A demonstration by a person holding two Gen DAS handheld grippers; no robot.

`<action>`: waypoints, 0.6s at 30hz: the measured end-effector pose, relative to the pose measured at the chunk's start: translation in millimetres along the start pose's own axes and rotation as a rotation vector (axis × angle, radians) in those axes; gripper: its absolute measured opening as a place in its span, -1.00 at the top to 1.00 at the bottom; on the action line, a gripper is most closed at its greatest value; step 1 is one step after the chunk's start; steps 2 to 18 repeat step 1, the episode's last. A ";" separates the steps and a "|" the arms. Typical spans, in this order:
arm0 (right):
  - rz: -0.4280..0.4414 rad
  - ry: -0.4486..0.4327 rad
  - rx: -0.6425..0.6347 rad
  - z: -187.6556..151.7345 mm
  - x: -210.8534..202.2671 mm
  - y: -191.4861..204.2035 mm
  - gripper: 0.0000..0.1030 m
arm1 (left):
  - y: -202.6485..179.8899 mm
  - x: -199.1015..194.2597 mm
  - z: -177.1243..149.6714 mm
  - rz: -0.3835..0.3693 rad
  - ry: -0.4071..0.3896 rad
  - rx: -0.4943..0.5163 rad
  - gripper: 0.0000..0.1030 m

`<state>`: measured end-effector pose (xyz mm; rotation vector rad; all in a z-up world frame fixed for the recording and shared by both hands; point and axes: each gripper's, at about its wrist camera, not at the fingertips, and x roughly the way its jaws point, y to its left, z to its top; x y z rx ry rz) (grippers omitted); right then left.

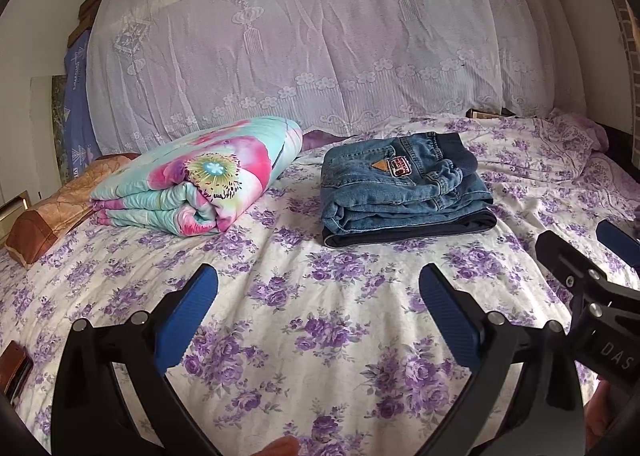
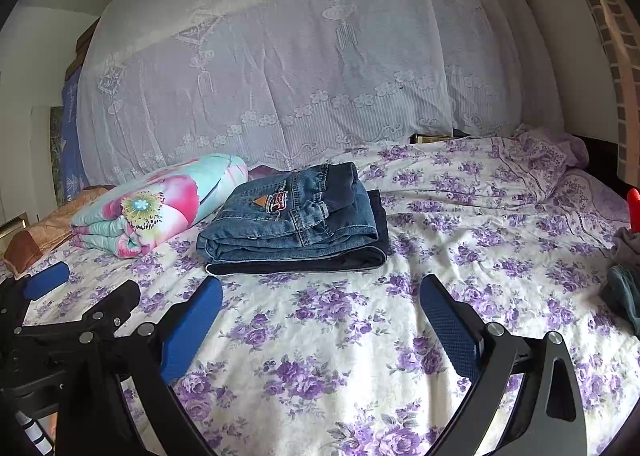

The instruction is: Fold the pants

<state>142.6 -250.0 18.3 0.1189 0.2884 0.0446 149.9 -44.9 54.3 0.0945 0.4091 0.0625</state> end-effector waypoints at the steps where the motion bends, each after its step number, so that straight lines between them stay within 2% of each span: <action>1: 0.000 0.000 0.001 0.0 -0.1 0.0 -0.93 | -0.2 0.2 0.2 -0.002 0.001 -0.001 -0.91; 18: 0.000 0.000 0.001 0.0 -0.1 0.0 -0.93 | -0.2 0.2 0.2 -0.002 0.001 -0.001 -0.91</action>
